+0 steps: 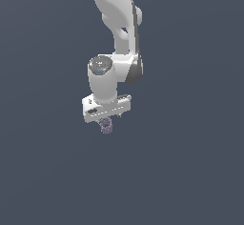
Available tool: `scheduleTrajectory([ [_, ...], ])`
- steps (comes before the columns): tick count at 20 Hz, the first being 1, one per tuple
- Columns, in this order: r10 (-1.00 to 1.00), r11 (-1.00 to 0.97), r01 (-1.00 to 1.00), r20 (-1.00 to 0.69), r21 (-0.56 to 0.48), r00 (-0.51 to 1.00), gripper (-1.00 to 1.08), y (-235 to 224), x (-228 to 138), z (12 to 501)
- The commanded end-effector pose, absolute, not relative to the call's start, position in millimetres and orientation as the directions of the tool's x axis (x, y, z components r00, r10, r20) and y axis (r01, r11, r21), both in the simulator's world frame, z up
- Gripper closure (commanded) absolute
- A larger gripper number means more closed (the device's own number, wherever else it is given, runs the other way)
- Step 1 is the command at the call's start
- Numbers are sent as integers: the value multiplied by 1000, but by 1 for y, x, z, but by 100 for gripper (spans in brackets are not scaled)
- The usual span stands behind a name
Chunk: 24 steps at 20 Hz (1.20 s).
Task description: Pick up the object and move it to a goal position.
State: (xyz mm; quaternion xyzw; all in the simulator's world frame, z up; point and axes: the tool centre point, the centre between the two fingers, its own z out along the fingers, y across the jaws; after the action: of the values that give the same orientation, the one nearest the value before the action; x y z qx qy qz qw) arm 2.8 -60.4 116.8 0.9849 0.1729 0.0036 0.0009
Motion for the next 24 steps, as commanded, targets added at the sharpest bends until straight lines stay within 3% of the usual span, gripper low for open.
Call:
scheduleTrajectory([
  [1, 369, -929, 369, 4, 2, 929, -92, -68, 2, 111],
  [15, 410, -912, 410, 0, 0, 912, -92, -81, -1, 98],
  [24, 413, -911, 413, 0, 0, 911, -92, -81, -2, 58],
])
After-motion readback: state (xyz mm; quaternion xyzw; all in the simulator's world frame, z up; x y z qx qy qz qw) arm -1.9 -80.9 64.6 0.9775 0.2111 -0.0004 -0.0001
